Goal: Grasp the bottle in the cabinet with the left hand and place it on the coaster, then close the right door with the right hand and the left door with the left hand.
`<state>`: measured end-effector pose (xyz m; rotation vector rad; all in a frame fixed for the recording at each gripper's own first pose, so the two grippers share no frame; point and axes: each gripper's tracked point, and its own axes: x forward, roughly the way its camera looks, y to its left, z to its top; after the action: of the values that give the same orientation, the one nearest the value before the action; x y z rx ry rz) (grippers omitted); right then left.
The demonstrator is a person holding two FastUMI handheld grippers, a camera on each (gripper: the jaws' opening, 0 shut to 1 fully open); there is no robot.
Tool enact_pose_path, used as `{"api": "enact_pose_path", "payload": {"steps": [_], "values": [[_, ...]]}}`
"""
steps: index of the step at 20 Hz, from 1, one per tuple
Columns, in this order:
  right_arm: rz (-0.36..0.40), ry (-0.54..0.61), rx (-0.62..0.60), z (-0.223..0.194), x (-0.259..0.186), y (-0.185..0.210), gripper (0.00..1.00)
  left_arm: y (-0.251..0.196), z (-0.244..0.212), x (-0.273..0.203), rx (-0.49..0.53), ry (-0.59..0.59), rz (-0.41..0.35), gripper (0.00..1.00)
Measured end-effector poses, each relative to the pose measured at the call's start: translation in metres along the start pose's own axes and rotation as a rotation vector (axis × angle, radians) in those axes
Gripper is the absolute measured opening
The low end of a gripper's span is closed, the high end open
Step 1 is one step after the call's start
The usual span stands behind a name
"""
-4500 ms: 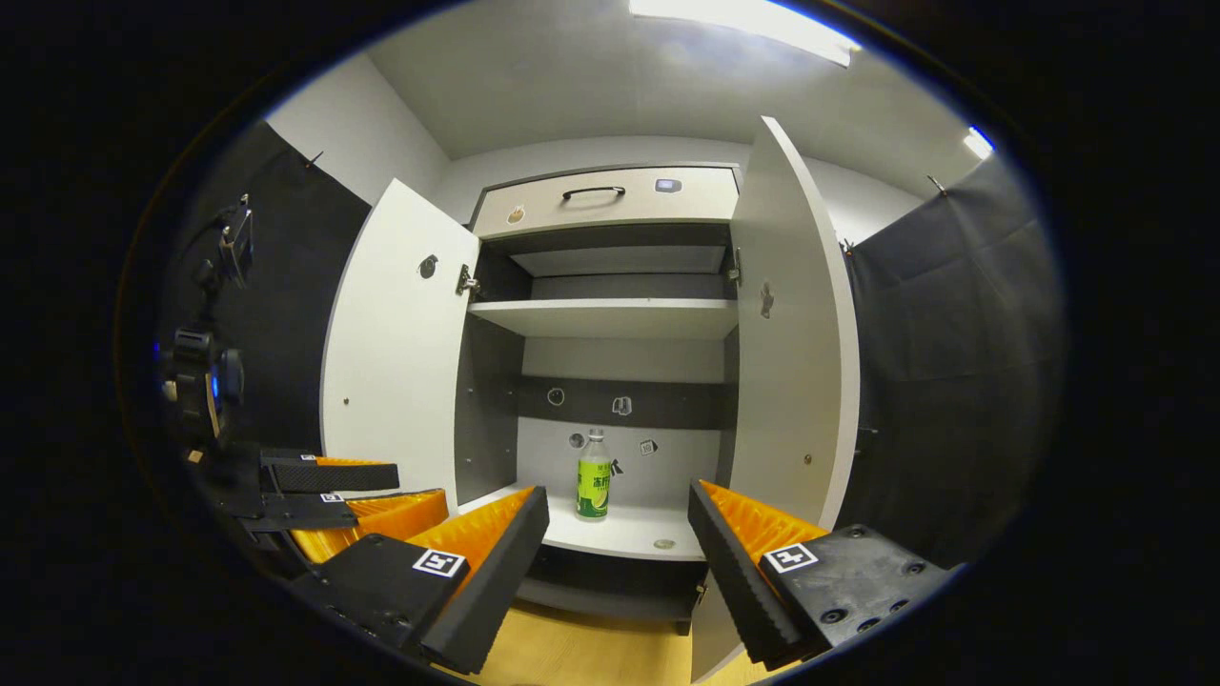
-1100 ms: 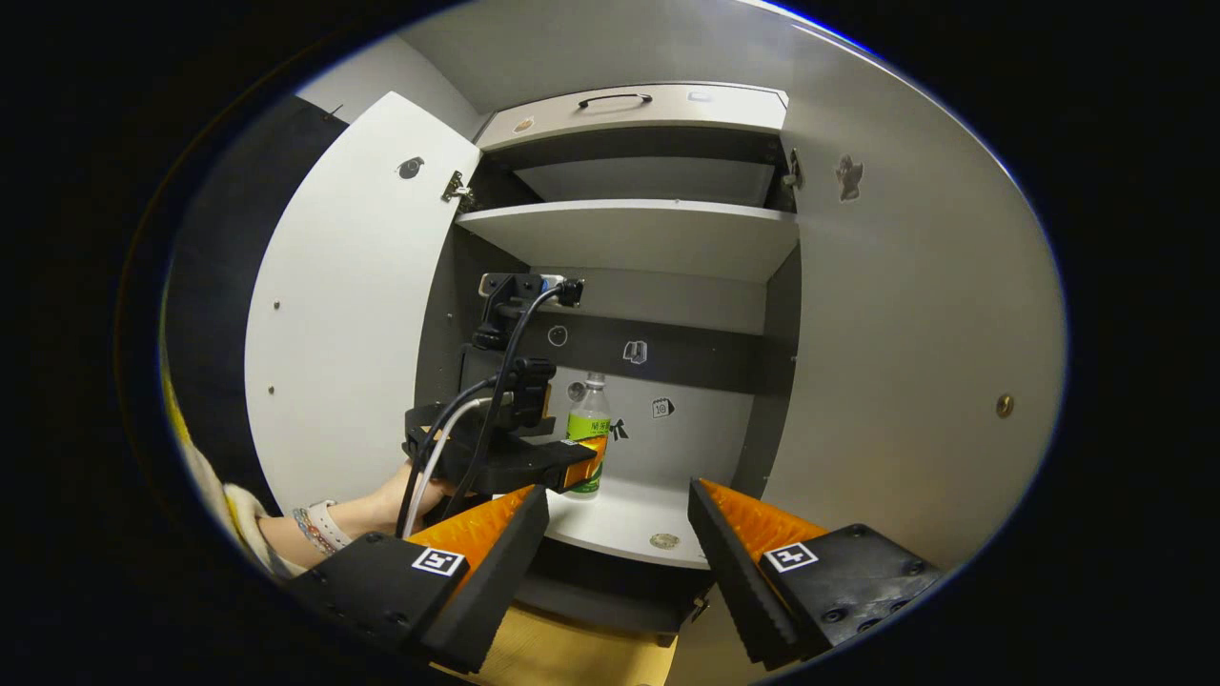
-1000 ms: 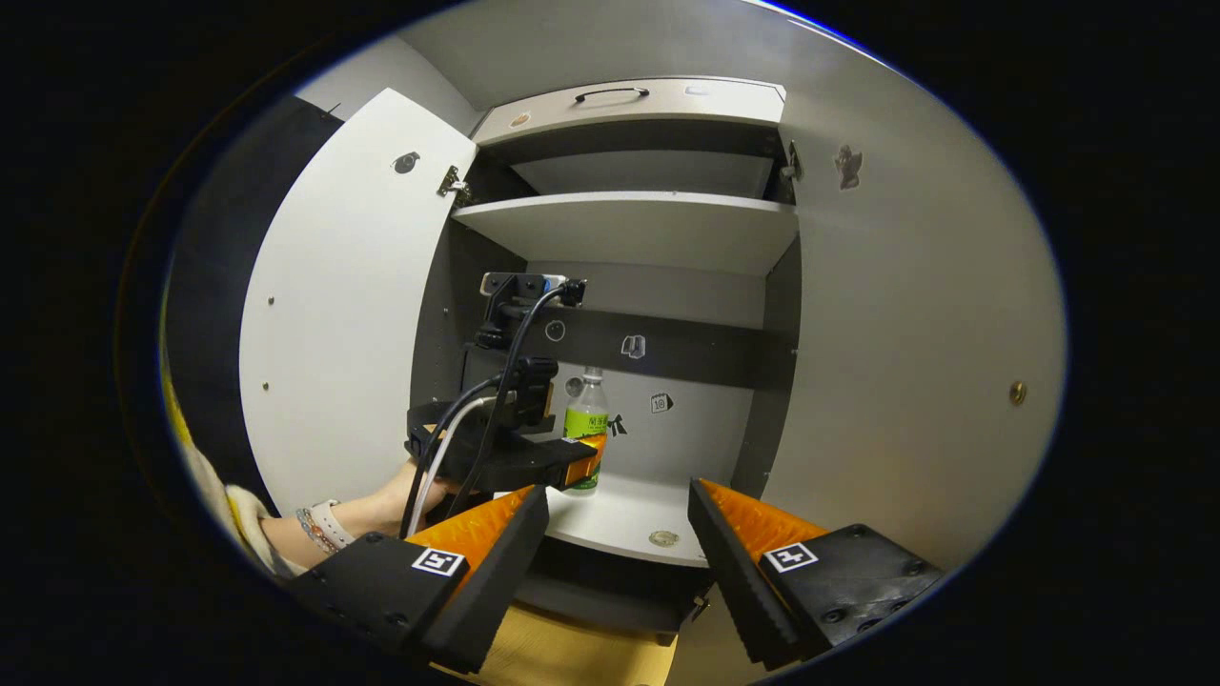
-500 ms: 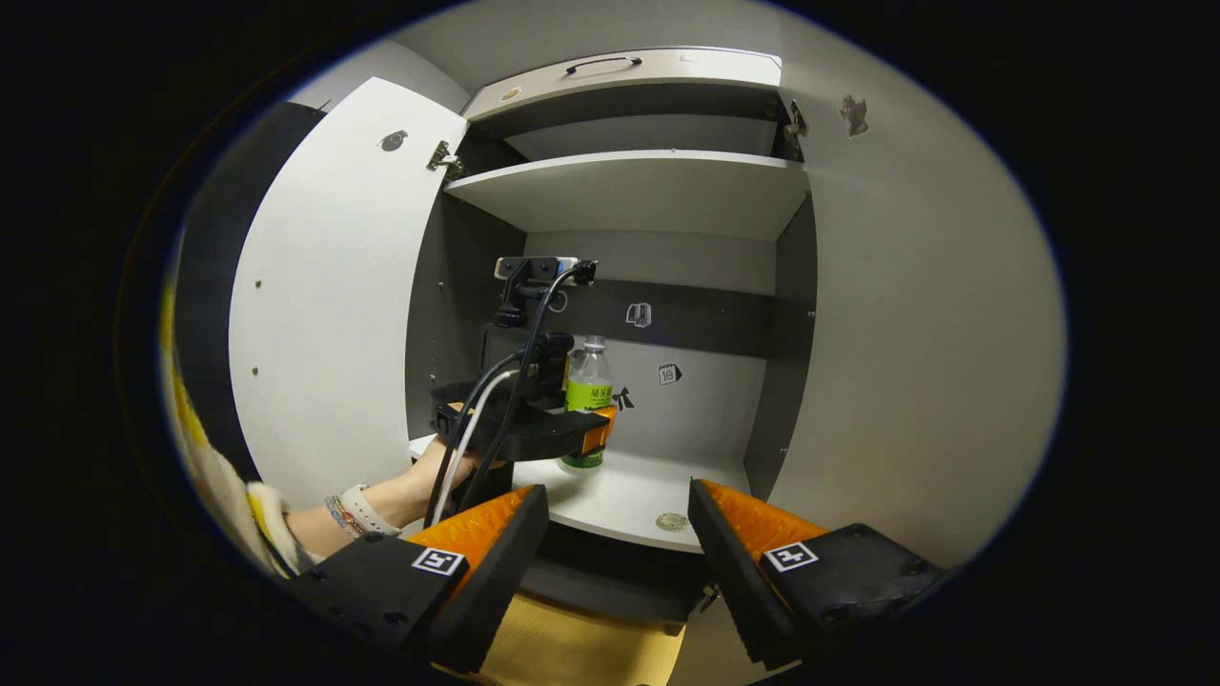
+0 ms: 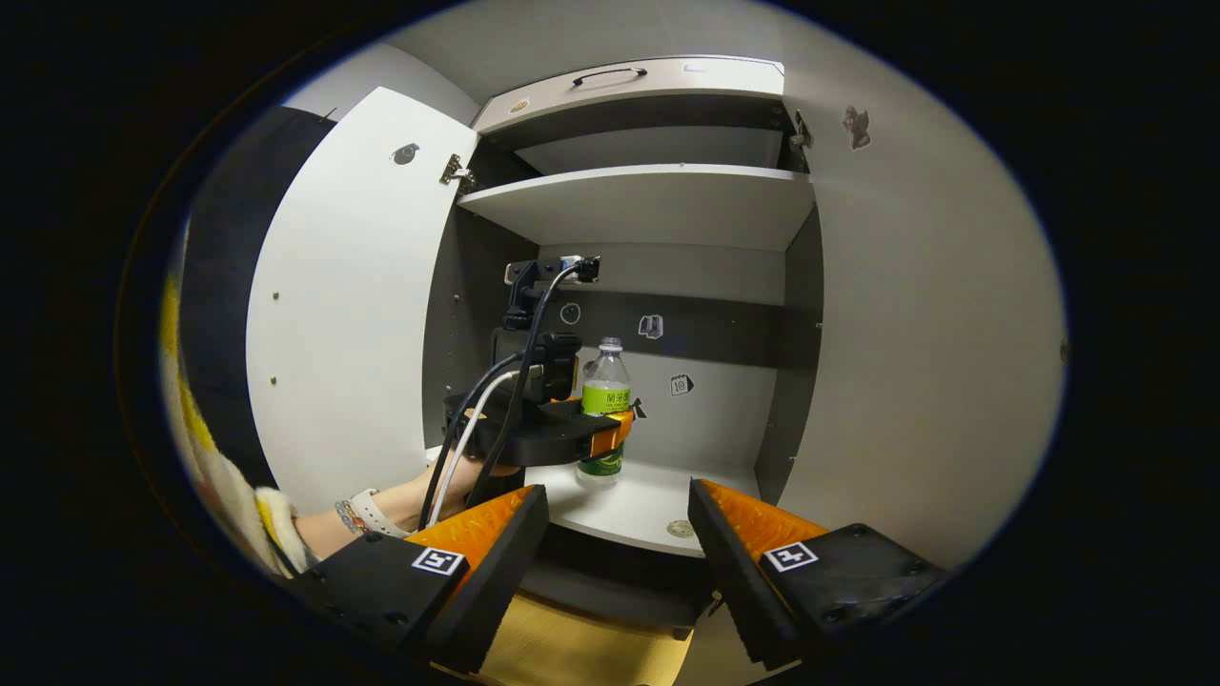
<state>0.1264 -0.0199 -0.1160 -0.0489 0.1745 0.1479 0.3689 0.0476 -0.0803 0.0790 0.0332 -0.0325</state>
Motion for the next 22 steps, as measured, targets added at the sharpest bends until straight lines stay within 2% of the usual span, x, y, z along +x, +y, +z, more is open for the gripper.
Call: {"api": "enact_pose_path", "payload": {"steps": [10, 15, 19, 22], "values": [[-0.057, -0.041, 0.01, 0.016, -0.045, 0.007, 0.98, -0.005, 0.01, -0.083, -0.029, 0.004, -0.027, 0.78], [-0.086, -0.057, -0.006, 0.026, -0.078, 0.021, 0.98, -0.014, 0.011, -0.136, -0.085, -0.001, -0.055, 0.77], [-0.108, -0.07, 0.02, 0.034, -0.1, 0.033, 0.98, -0.012, 0.009, -0.171, -0.055, -0.001, -0.043, 0.77], [-0.134, -0.075, 0.015, 0.037, -0.116, 0.038, 0.98, -0.021, 0.001, -0.2, -0.052, 0.016, -0.071, 0.77]]}}
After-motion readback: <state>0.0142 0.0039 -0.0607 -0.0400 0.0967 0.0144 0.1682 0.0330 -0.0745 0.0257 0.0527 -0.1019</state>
